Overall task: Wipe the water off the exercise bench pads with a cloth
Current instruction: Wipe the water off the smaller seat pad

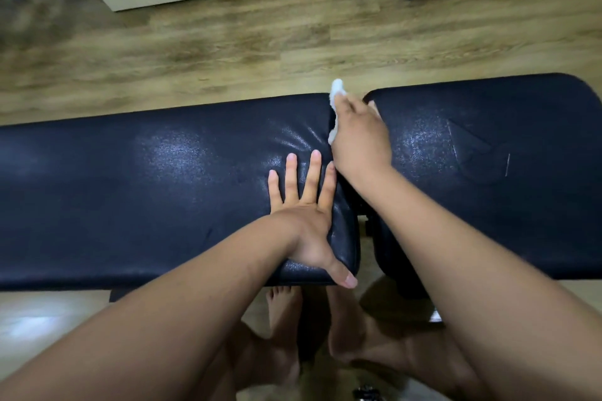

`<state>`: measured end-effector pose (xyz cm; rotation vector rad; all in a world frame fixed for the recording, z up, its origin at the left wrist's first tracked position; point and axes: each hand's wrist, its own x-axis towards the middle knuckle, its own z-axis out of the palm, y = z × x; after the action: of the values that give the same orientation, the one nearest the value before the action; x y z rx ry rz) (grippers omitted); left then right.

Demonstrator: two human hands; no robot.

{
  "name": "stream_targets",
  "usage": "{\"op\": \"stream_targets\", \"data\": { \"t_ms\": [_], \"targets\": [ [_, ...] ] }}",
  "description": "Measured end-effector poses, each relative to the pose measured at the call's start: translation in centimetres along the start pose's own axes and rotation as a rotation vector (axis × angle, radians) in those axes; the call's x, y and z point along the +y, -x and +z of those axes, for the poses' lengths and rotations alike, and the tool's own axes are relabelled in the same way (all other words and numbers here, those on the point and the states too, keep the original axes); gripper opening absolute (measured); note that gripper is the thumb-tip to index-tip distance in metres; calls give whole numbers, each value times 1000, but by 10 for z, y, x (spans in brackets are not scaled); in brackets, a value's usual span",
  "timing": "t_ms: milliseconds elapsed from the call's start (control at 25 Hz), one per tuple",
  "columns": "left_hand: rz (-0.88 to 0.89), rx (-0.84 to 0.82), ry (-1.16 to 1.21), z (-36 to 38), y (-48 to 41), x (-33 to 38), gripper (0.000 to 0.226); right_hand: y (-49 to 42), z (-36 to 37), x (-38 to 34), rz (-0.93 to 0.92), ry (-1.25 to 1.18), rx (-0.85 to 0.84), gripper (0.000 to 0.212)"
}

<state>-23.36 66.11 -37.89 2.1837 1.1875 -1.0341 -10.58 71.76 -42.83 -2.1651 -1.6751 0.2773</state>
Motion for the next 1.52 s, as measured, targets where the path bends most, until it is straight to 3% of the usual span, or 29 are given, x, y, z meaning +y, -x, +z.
{"op": "stream_targets", "data": {
  "t_ms": [320, 440, 560, 640, 680, 720, 800, 920, 1000, 1080, 1160, 1280, 1360, 1440, 1520],
  "targets": [
    [-13, 7, -34, -4, 1, 1, 162, 134, -32, 0, -70, 101, 4, 46],
    [-21, 33, -44, -5, 3, 1, 163, 192, -37, -5, 43, 166, -169, 65],
    [-15, 49, -53, -4, 6, 1, 167, 229, -59, -11, 224, -15, -330, 41],
    [-28, 54, -75, -3, 6, 1, 168, 234, -82, -8, 320, -280, -223, 38],
    [-33, 58, -78, -4, 5, 1, 168, 224, -90, -5, 339, -344, -70, 40],
    [-37, 63, -71, -4, 5, 1, 168, 209, -95, -5, 328, -354, 75, 39],
    [-32, 77, -45, -3, 6, 1, 167, 181, -87, -10, 302, -315, 153, 41],
    [-23, 98, -39, 3, 9, 2, 164, 182, -49, -24, 235, -38, -17, 44],
    [-18, 101, -54, 1, 6, 0, 163, 207, -27, -23, 339, 29, -143, 35],
    [-25, 73, -46, -2, 8, -2, 165, 240, -6, -16, 484, -188, -359, 17],
    [-20, 72, -36, -1, 7, -2, 166, 277, 1, -13, 567, -567, -607, 8],
    [-27, 176, 4, 6, 14, 0, 166, 293, -31, 0, 745, -868, -473, 17],
    [-35, 291, -129, 7, 27, 6, 159, 283, -72, 15, 806, -1025, -389, 22],
    [13, 483, -278, 13, 46, 22, 138, 280, -109, 31, 882, -1371, -356, 28],
    [116, 706, 5, 38, 75, 44, 101, 291, -130, 38, 909, -1781, -374, 25]
  ]
}}
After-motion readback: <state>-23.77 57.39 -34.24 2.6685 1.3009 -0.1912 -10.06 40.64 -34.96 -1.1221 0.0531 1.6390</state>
